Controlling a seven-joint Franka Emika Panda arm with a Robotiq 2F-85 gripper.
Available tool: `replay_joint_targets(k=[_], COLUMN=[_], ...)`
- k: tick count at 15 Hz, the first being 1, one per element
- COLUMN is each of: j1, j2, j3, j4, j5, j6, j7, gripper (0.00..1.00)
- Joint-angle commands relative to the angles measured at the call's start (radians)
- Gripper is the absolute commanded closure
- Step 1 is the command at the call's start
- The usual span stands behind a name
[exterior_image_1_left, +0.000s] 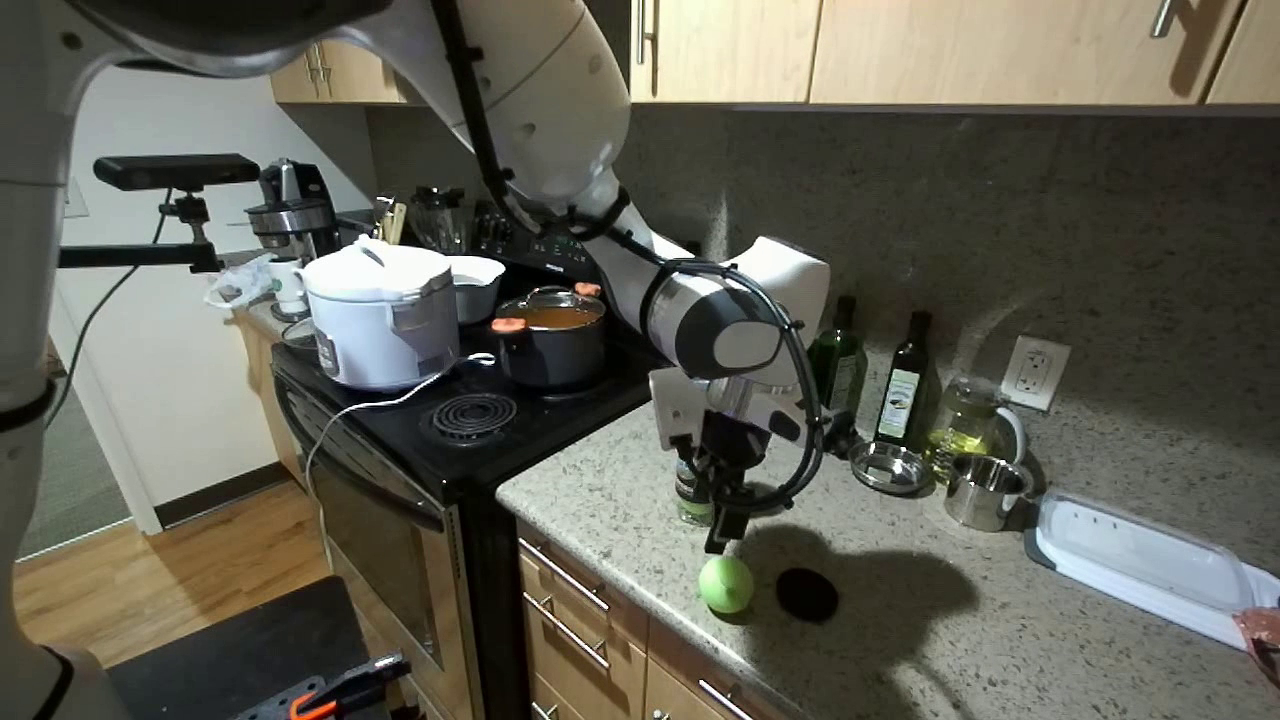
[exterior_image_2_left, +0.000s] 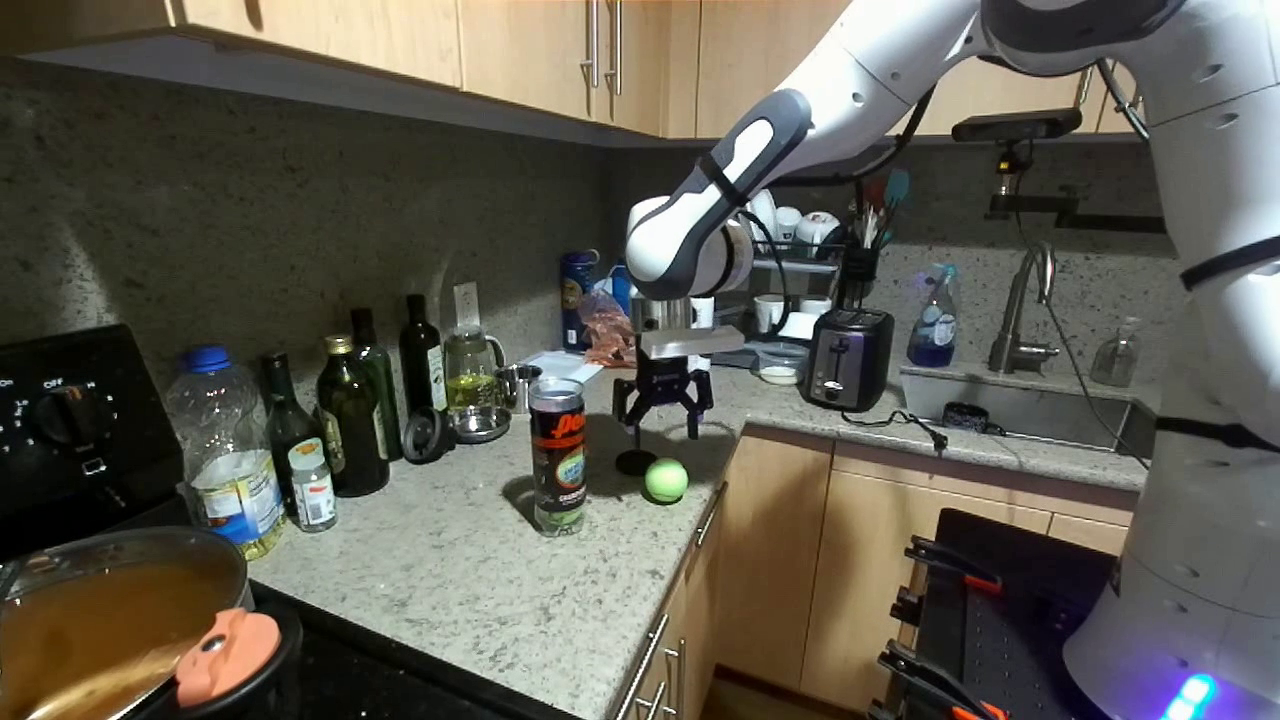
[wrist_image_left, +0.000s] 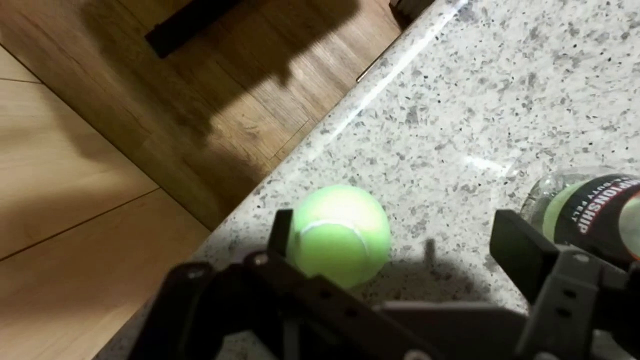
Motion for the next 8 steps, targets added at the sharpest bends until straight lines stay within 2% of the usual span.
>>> replay_joint_targets(k=[1, 8], j1=[0.002, -0.004], j2=[0.022, 0.077], j3=[-0.006, -0.023], j4=[0.006, 0.024], j5=[0.023, 0.026], j6=[-0.008, 0.017], j7=[0.025, 0.026], gripper=[0.00, 0.00])
